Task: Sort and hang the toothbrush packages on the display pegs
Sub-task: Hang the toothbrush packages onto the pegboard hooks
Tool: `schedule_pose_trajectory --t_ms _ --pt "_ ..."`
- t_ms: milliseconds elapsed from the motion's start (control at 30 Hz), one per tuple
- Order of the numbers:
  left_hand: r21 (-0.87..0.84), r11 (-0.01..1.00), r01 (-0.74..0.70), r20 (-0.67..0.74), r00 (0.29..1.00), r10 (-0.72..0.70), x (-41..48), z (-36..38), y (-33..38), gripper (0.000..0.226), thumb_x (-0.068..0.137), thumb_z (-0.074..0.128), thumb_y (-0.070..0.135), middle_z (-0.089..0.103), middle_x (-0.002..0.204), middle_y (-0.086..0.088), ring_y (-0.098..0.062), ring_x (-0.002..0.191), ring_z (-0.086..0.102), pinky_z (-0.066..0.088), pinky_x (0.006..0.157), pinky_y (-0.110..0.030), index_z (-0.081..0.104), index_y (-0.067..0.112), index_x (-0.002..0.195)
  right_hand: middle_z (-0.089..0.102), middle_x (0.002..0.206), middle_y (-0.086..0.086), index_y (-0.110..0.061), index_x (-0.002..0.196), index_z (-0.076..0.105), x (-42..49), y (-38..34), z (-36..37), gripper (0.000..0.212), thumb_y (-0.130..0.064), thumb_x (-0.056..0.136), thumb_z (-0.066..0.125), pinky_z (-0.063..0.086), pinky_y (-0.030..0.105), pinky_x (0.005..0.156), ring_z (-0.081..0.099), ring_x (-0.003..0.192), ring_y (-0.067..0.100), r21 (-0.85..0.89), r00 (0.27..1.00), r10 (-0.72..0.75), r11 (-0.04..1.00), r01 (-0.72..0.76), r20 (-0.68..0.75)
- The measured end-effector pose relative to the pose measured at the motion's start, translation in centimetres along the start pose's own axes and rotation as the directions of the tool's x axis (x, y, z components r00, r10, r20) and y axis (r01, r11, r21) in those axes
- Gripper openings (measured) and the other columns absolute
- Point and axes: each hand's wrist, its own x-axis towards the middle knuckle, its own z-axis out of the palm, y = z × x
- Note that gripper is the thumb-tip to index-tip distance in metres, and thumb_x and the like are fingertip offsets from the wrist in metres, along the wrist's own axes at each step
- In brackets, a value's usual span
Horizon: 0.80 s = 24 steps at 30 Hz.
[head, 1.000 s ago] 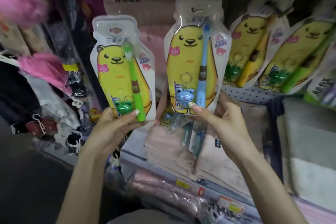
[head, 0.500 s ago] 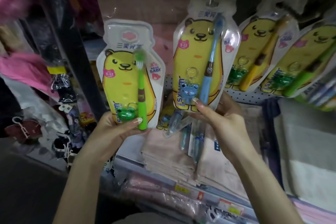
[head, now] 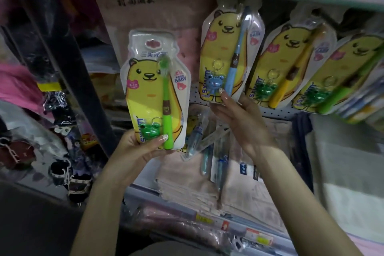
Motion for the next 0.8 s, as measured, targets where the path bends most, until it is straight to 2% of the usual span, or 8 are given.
schedule_pose_trajectory --t_ms 167,267,367,433,500,567,700,800 --pt "0.01 0.999 0.047 0.044 0.998 -0.048 0.3 0.6 -1.0 0.061 0.04 0.096 0.039 0.074 0.099 -0.012 -0.027 0.091 0.071 0.059 0.073 -0.04 0.078 0.013 0.092 0.074 0.096 0.016 0.002 0.114 0.061 -1.3 1.3 -1.3 0.048 -0.03 0.079 0.065 0.058 0.032 0.083 0.072 0.09 0.026 -0.025 0.992 0.125 0.992 -0.126 -0.026" --pt "0.021 0.997 0.074 0.093 0.993 -0.076 0.5 2.1 -1.8 0.057 0.041 0.096 0.038 0.075 0.096 -0.012 -0.025 0.088 0.072 0.058 0.069 -0.036 0.079 0.013 0.089 0.073 0.105 0.015 -0.004 0.113 0.066 -2.9 1.4 -1.9 0.049 -0.038 0.078 0.062 0.054 0.037 0.09 0.07 0.099 0.027 -0.11 0.993 0.121 0.987 -0.119 0.012" --pt "0.052 0.995 0.085 0.143 0.985 -0.092 0.6 4.8 -2.6 0.037 0.052 0.088 0.023 0.075 0.094 -0.009 -0.022 0.086 0.072 0.058 0.069 -0.033 0.079 0.014 0.087 0.074 0.106 0.007 -0.011 0.106 0.071 -5.2 0.3 -2.4 0.034 -0.033 0.081 0.067 0.054 0.029 0.09 0.069 0.103 0.021 -0.191 0.998 0.029 0.981 -0.017 0.061" --pt "0.091 0.991 0.093 0.196 0.975 -0.109 0.5 7.2 -3.1 0.024 0.063 0.086 0.011 0.076 0.091 -0.007 -0.018 0.084 0.072 0.058 0.069 -0.03 0.078 0.014 0.085 0.076 0.092 -0.005 -0.02 0.089 0.075 -7.1 -0.5 -2.9 0.017 -0.023 0.073 0.069 0.054 0.018 0.076 0.071 0.089 0.008 -0.227 0.996 -0.047 0.972 0.064 0.077" --pt "0.14 0.986 0.089 0.28 0.952 -0.126 0.1 9.7 -3.5 0.023 0.067 0.076 0.009 0.076 0.087 -0.002 -0.014 0.082 0.072 0.057 0.067 -0.026 0.074 0.014 0.089 0.076 0.081 -0.005 -0.021 0.075 0.078 -8.8 -1.1 -3.9 0.012 -0.014 0.066 0.074 0.053 0.016 0.065 0.071 0.076 0.006 -0.225 0.99 -0.122 0.965 0.134 0.064" --pt "0.162 0.983 0.086 0.355 0.925 -0.139 -0.3 12.0 -4.0 0.024 0.067 0.069 0.012 0.076 0.086 -0.001 -0.013 0.082 0.071 0.058 0.069 -0.028 0.073 0.015 0.09 0.076 0.078 -0.003 -0.024 0.073 0.079 -10.3 -1.6 -5.3 0.015 -0.015 0.062 0.084 0.054 0.018 0.063 0.071 0.073 0.007 -0.227 0.979 -0.202 0.953 0.202 0.023" --pt "0.207 0.976 0.063 0.479 0.864 -0.157 -0.3 15.7 -4.5 0.014 0.071 0.07 0.014 0.075 0.086 -0.002 -0.014 0.085 0.07 0.058 0.083 -0.035 0.076 0.02 0.082 0.076 0.083 -0.001 -0.024 0.079 0.078 -12.3 -3.5 -8.4 0.035 -0.046 0.054 0.087 0.056 0.023 0.069 0.072 0.077 0.01 -0.233 0.959 -0.275 0.939 0.254 -0.065" --pt "0.209 0.977 0.038 0.554 0.819 -0.15 -0.2 18.1 -4.5 0.022 0.083 0.062 -0.003 0.074 0.077 0.007 -0.006 0.077 0.069 0.058 0.073 -0.022 0.068 0.017 0.087 0.077 0.085 0.0 -0.021 0.08 0.078 -13.2 -5.5 -9.8 0.027 -0.035 0.058 0.083 0.056 0.023 0.068 0.072 0.078 0.011 -0.245 0.942 -0.316 0.927 0.283 -0.108"
